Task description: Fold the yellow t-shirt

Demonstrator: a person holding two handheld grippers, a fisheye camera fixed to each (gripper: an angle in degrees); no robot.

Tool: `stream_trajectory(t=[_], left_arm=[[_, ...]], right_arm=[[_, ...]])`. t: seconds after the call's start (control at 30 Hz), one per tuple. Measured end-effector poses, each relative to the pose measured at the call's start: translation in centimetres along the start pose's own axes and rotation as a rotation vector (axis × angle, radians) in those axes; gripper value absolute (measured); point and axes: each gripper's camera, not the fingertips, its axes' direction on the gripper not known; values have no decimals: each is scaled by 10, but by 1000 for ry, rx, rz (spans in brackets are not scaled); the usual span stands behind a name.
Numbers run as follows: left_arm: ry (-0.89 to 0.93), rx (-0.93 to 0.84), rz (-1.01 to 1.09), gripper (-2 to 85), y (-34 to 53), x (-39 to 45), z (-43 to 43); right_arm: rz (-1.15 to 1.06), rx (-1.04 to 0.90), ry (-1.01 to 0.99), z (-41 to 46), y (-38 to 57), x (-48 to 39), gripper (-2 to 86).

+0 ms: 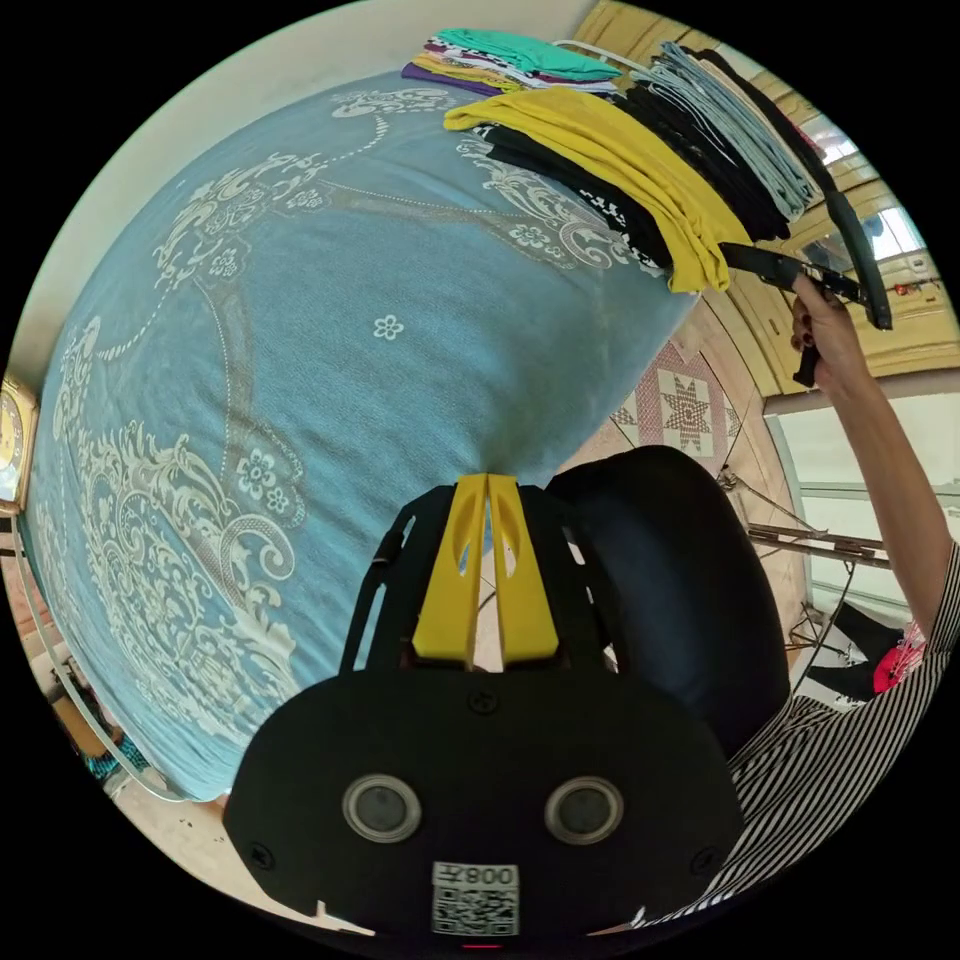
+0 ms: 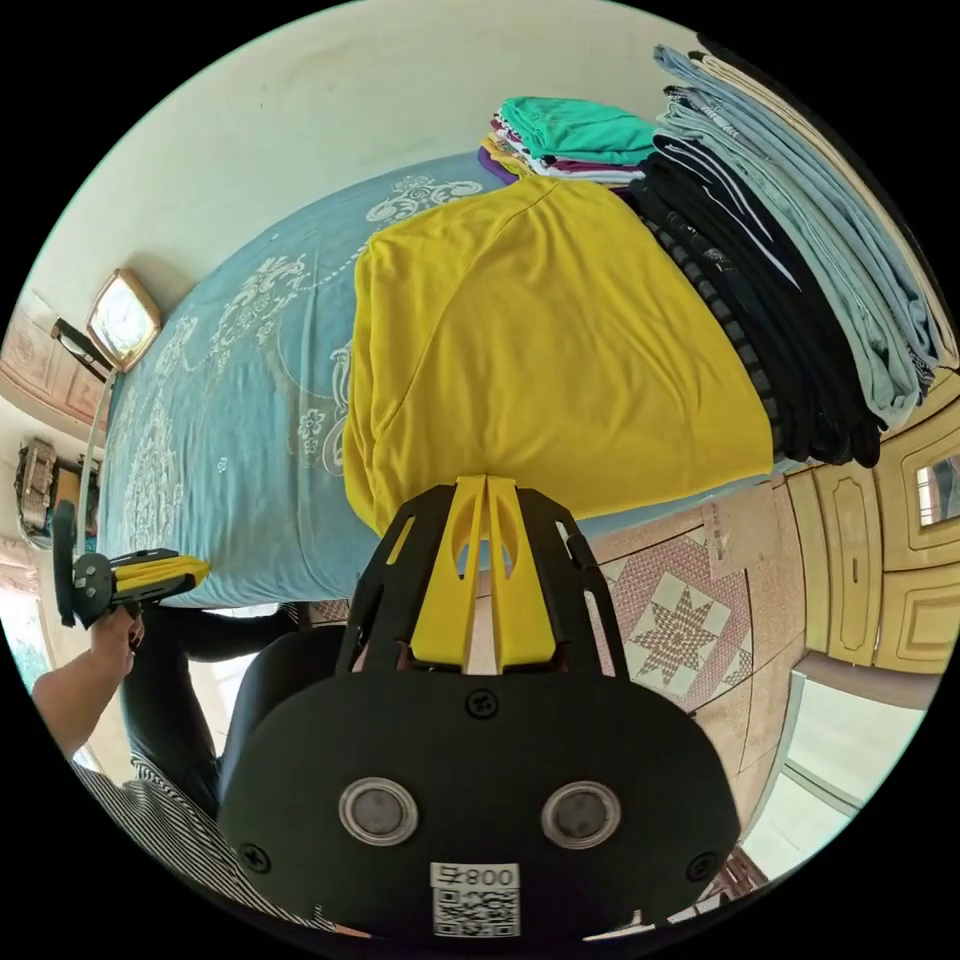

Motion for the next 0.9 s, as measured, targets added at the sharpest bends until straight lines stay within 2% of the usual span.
stream_trajectory(t=[0.23,0.4,0.63,0.77,0.9], left_arm=[[55,-36,37,4,-7,-16,-7],[165,16,60,2,-5,-38,-14],[242,62,266,1,-14,-66,-27],[386,7,181,1,-30,-94,-33],[450,-26,151,0,-49,-102,-57]], right_arm=[[-12,22,180,7,-12,-29,2],[9,50,115,-1,-21,-20,3],[3,41,112,-6,-40,-19,3],[66,-18,107,-12,-61,-15,3],[175,-84,47,-45,-81,1,4]])
